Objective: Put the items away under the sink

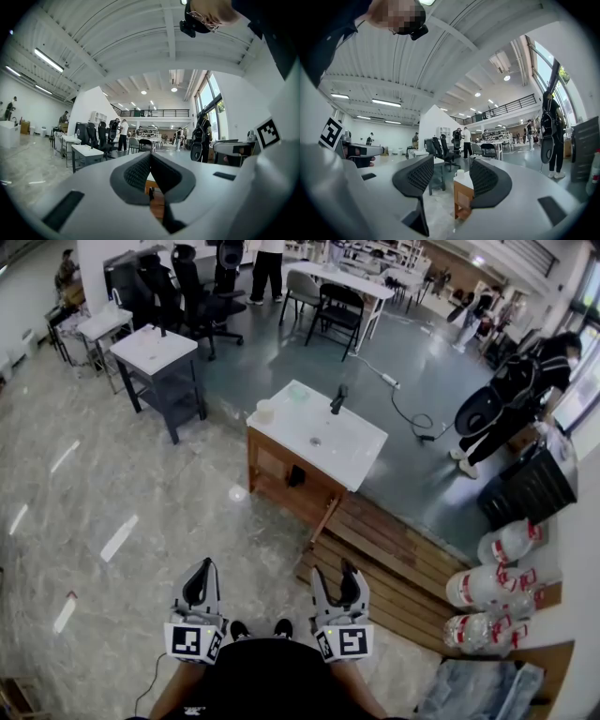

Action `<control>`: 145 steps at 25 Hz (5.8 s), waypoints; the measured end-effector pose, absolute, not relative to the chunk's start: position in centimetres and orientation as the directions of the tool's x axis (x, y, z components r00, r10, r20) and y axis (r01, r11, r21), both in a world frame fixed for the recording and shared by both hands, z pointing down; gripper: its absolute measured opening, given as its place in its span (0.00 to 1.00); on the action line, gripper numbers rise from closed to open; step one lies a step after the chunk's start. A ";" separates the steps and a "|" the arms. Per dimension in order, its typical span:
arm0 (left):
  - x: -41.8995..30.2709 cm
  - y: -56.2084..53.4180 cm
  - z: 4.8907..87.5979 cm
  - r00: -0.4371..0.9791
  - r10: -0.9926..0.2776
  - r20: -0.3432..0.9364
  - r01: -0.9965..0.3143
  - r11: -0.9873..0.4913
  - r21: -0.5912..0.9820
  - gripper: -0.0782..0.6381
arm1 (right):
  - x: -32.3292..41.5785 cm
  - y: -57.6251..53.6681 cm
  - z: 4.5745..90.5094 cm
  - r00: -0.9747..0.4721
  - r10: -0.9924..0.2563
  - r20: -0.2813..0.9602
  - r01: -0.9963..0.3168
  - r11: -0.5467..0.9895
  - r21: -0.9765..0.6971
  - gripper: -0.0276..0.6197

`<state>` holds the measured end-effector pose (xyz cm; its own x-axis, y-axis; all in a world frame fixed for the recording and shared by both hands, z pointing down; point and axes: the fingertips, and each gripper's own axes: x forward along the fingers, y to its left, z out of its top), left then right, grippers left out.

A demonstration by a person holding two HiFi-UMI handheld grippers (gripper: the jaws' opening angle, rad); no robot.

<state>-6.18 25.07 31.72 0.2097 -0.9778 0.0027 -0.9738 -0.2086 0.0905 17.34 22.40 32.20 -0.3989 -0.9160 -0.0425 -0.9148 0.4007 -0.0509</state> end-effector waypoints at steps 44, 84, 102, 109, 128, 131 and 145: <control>-17.7 20.6 34.4 0.206 -0.978 0.033 -0.978 -0.205 0.033 0.12 | 5.9 16.0 34.1 -0.426 -0.905 -0.005 -0.904 0.426 -0.032 0.75; -18.5 -19.4 40.1 0.462 -0.873 0.157 -0.887 -0.456 0.076 0.12 | -0.6 -17.7 41.6 -0.309 -0.950 0.036 -0.947 0.304 -0.103 0.74; -22.9 -26.5 61.3 0.435 -0.877 0.204 -0.900 -0.424 0.099 0.12 | -7.6 -33.6 65.4 -0.349 -0.925 0.151 -0.937 0.340 -0.083 0.73; -24.4 -28.3 64.8 0.406 -0.884 0.231 -0.914 -0.391 0.109 0.12 | -9.6 -40.1 66.1 -0.352 -0.927 0.128 -0.936 0.347 -0.065 0.58; -24.8 -30.8 64.0 0.442 -0.859 0.259 -0.896 -0.433 0.094 0.12 | -10.8 -42.6 65.7 -0.306 -0.942 0.139 -0.930 0.327 0.167 0.09; -24.1 -30.6 62.7 0.468 -0.844 0.261 -0.882 -0.462 0.091 0.12 | -10.6 -40.8 64.1 -0.324 -0.938 0.120 -0.918 0.343 0.198 0.09; -11.7 -26.8 67.6 0.696 -0.688 0.206 -0.717 -0.682 0.144 0.12 | -1.4 -23.9 67.8 -0.170 -0.971 0.167 -0.967 0.197 0.161 0.09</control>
<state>-11.66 -26.83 67.61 0.6955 -0.6885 0.2056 -0.7174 -0.6816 0.1443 -1.38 -23.94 67.75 -0.1702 -0.9711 0.1674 -0.9669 0.1973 0.1615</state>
